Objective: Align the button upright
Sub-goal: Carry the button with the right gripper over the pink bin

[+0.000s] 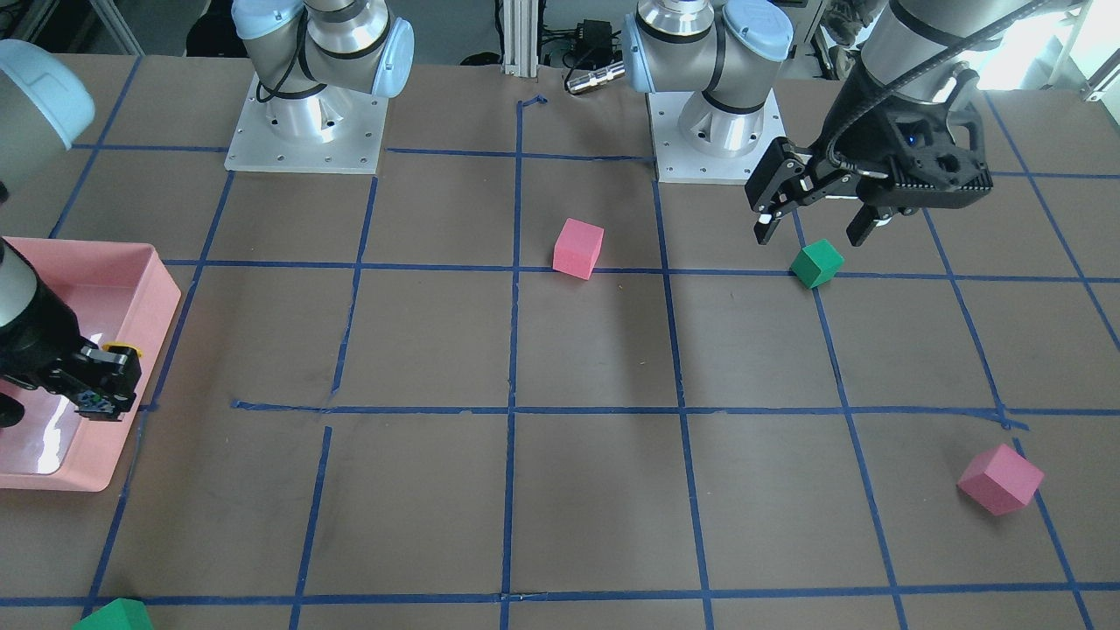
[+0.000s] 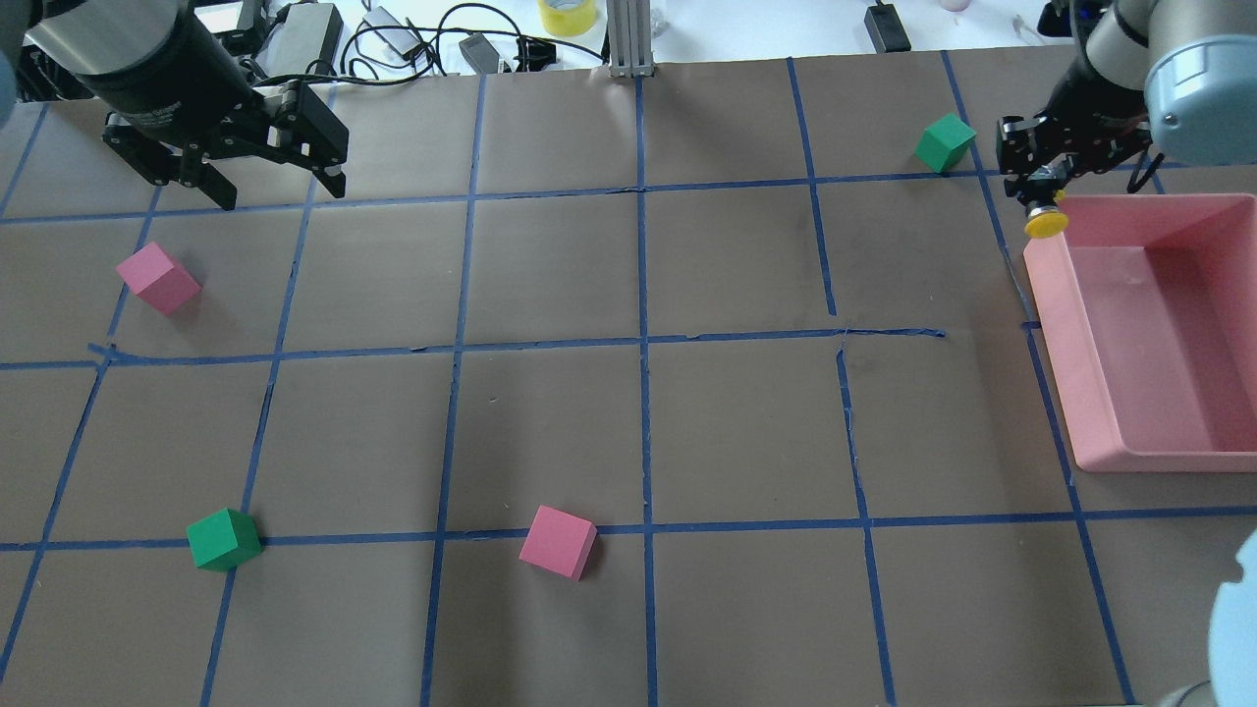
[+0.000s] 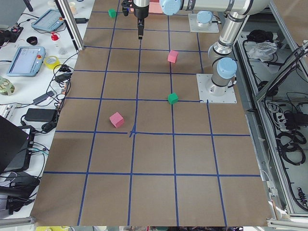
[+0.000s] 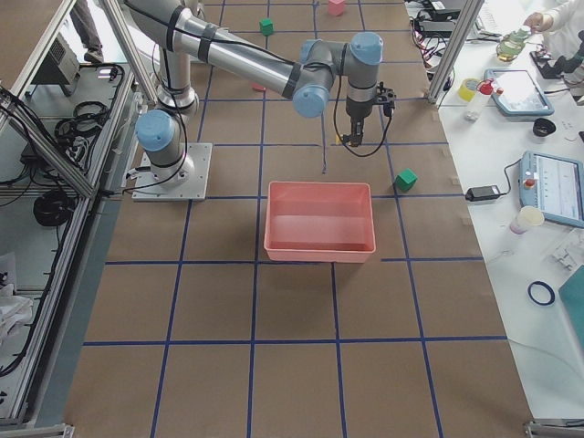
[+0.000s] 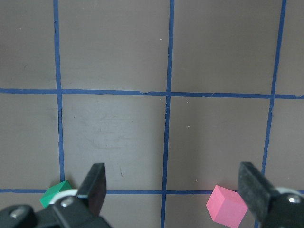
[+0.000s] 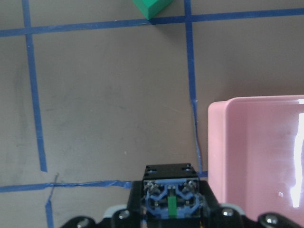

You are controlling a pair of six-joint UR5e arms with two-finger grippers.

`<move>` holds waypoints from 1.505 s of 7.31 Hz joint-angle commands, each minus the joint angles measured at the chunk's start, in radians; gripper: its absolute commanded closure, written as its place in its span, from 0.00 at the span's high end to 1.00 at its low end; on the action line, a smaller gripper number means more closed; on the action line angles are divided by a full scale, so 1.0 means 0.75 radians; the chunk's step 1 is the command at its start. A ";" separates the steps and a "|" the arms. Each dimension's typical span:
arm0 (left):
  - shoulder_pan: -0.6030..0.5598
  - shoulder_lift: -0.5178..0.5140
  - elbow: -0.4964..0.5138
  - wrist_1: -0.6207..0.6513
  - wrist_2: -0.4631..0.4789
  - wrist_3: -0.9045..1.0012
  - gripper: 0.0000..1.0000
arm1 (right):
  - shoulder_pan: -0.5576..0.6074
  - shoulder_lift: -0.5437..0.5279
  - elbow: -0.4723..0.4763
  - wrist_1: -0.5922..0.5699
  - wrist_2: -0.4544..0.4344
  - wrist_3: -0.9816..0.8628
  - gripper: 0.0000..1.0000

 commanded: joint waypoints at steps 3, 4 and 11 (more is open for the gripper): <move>0.000 0.004 -0.002 -0.003 0.000 0.000 1.00 | -0.203 0.004 0.021 -0.031 0.006 -0.333 0.00; 0.000 0.002 -0.002 -0.003 -0.002 0.000 1.00 | -0.208 0.018 0.032 -0.080 0.000 -0.329 0.00; 0.002 0.002 0.000 -0.003 -0.002 0.000 1.00 | -0.428 0.063 0.348 -0.391 0.055 -0.499 0.00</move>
